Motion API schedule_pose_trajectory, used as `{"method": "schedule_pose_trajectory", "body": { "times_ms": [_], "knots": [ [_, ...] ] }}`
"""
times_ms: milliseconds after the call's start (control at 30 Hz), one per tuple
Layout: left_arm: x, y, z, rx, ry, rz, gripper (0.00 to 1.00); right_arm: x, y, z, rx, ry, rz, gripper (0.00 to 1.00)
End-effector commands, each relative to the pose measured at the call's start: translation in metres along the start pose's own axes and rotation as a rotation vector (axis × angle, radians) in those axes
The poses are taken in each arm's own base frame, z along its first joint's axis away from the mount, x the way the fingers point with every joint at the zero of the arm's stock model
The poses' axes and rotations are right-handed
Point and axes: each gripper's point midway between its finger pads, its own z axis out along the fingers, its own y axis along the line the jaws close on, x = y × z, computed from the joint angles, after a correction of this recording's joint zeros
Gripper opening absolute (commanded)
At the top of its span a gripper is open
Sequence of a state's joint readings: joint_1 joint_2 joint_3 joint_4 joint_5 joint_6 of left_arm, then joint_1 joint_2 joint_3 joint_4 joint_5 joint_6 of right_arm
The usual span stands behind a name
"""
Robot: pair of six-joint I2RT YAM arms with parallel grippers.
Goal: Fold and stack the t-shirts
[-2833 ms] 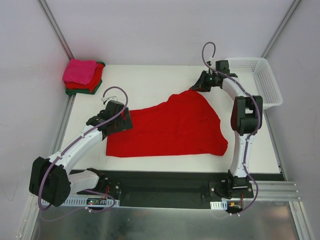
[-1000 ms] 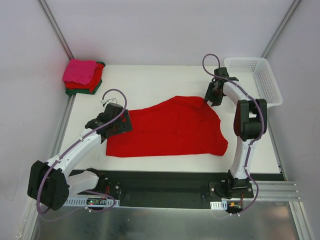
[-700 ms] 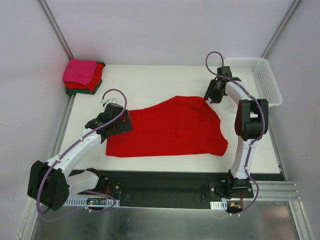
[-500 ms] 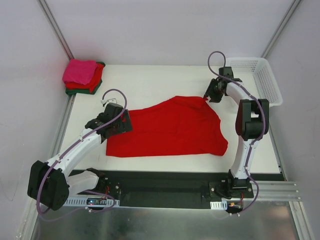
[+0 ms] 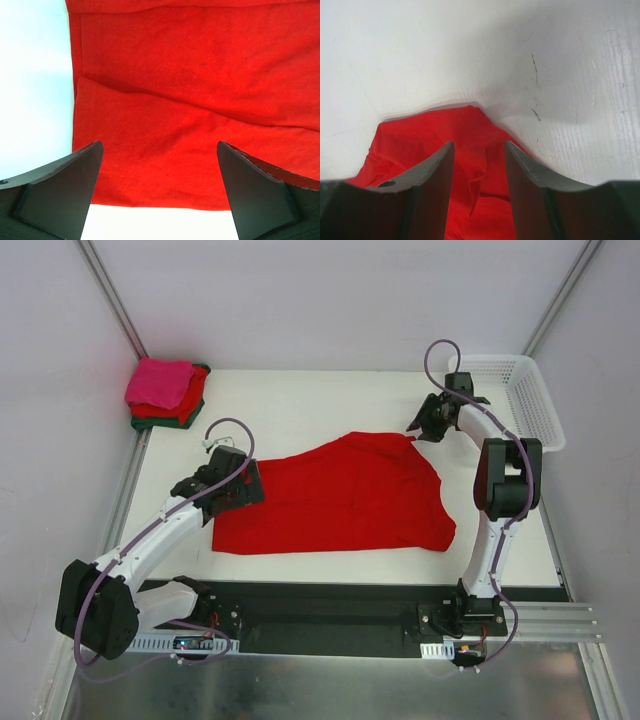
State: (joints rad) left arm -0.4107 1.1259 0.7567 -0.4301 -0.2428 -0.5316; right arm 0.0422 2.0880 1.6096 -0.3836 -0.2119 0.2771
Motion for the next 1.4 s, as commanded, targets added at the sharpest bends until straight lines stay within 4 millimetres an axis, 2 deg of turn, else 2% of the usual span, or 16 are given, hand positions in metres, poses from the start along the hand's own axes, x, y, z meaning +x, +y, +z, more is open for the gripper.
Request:
{"method": "schedule_pose_trajectory", "body": {
  "times_ms": [0,667,833,900,1367],
  "knots": [
    [-0.014,-0.003,-0.002,0.005,-0.028,0.002,0.98,-0.017,0.016,-0.009,-0.059,-0.04,0.018,0.48],
    [-0.012,0.001,0.0,-0.012,-0.028,0.01,0.98,-0.013,0.012,0.011,-0.059,-0.002,0.036,0.46],
    [-0.012,0.001,-0.001,-0.014,-0.029,0.011,0.98,-0.014,0.013,0.011,-0.062,-0.004,0.035,0.45],
    [-0.011,0.002,0.0,-0.016,-0.027,0.012,0.98,-0.013,0.012,0.011,-0.061,-0.001,0.036,0.44],
    [-0.011,0.003,-0.002,-0.014,-0.034,0.01,0.98,-0.014,0.016,0.009,-0.073,-0.001,0.034,0.17]
  ]
}}
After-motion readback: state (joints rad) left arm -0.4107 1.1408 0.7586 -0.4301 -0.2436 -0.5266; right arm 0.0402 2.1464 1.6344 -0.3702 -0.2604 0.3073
